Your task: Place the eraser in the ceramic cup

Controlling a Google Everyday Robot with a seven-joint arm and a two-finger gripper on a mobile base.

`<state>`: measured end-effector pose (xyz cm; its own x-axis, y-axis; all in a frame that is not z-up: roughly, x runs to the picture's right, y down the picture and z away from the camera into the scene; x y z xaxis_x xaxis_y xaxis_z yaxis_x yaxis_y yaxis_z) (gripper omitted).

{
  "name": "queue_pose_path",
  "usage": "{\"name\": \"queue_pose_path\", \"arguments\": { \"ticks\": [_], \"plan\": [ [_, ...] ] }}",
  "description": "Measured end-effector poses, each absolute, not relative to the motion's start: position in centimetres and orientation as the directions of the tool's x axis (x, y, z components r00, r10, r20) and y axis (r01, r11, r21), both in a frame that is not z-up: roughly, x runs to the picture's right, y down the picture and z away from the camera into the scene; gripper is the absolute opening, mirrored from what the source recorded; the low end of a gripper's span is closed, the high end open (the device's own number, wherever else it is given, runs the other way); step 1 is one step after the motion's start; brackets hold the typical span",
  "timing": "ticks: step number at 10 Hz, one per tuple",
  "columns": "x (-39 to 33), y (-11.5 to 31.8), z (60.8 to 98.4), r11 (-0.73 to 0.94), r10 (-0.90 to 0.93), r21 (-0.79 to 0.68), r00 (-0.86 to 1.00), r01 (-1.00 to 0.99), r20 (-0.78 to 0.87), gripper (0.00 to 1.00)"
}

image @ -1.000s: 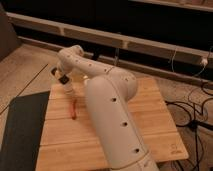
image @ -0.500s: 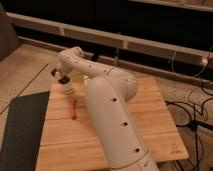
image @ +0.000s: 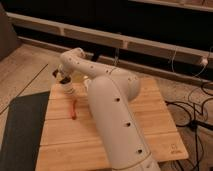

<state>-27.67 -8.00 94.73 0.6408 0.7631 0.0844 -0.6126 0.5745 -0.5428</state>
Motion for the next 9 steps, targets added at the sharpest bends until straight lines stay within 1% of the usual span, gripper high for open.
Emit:
{"name": "queue_pose_path", "arguments": {
  "ticks": [1, 2, 5, 9],
  "plan": [
    [-27.65, -7.95, 94.69, 0.573, 0.764, -0.543, 0.64, -0.614, 0.082, 0.42],
    [-27.59, -7.86, 94.67, 0.571, 0.764, -0.543, 0.64, -0.615, 0.079, 0.54],
    [-27.6, -7.65, 94.6, 0.567, 0.765, -0.548, 0.64, -0.615, 0.072, 0.8],
    [-27.71, -7.6, 94.49, 0.566, 0.764, -0.555, 0.641, -0.61, 0.074, 0.8]
  ]
}}
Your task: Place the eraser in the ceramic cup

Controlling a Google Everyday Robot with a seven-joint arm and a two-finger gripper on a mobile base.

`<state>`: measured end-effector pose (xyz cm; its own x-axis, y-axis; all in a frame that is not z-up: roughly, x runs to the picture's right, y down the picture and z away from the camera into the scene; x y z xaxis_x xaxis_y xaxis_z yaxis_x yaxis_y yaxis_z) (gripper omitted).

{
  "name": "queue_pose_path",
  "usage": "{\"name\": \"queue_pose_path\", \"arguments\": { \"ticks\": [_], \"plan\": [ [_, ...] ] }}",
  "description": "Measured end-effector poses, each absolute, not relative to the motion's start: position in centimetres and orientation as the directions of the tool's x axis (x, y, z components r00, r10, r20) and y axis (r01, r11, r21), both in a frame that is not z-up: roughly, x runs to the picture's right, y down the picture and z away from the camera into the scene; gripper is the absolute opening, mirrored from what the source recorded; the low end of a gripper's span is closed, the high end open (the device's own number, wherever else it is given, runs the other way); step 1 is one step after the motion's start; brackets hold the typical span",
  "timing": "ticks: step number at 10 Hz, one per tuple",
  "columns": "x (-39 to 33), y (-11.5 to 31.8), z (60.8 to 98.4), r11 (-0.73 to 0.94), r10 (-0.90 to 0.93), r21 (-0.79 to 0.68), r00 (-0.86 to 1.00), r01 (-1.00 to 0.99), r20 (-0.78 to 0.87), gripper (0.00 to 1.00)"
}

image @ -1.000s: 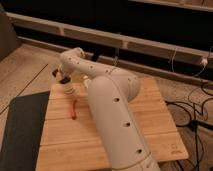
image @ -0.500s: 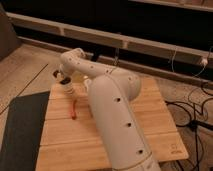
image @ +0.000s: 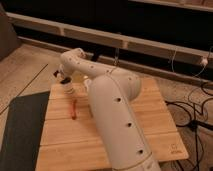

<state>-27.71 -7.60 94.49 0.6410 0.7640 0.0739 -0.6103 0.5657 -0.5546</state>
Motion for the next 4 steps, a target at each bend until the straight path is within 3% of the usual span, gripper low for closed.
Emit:
{"name": "queue_pose_path", "arguments": {
  "ticks": [4],
  "plan": [
    [-28.12, -7.64, 94.19, 0.569, 0.762, -0.564, 0.642, -0.599, 0.087, 0.8]
  ]
}}
